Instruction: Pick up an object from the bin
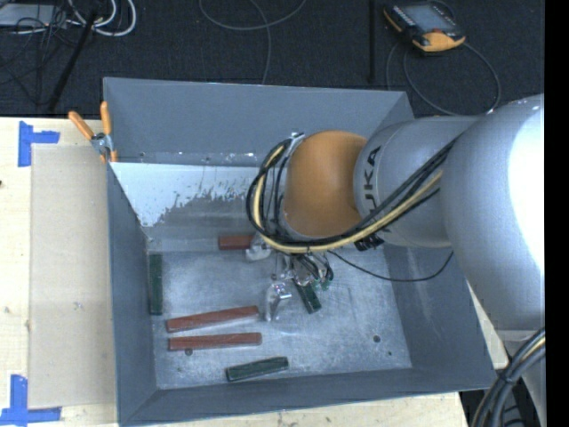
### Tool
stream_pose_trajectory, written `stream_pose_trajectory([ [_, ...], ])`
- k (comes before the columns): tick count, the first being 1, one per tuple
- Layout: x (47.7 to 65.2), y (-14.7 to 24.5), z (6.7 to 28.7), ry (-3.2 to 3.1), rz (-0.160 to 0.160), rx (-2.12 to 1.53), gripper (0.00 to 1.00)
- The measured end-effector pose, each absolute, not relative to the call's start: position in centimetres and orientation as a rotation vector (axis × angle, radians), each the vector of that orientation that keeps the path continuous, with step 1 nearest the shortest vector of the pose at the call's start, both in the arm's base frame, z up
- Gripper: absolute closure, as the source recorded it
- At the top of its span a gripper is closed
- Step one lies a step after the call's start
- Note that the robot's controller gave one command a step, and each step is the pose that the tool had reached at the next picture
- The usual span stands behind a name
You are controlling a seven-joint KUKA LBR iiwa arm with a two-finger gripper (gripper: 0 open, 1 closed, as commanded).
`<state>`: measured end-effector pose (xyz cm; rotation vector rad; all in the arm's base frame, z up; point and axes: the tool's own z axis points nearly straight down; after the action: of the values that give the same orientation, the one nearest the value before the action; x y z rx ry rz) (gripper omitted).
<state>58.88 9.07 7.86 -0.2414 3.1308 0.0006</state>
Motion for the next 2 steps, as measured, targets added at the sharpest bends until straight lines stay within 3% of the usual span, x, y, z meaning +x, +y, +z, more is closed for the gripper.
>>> stream_pose_trajectory([
  [1, 57.6, 11.3, 8.5, 3.137, 0.006, -0.194, 0.00],
  [2, 52.5, 14.4, 7.6, 3.071, 0.003, -0.644, 1.00],
])
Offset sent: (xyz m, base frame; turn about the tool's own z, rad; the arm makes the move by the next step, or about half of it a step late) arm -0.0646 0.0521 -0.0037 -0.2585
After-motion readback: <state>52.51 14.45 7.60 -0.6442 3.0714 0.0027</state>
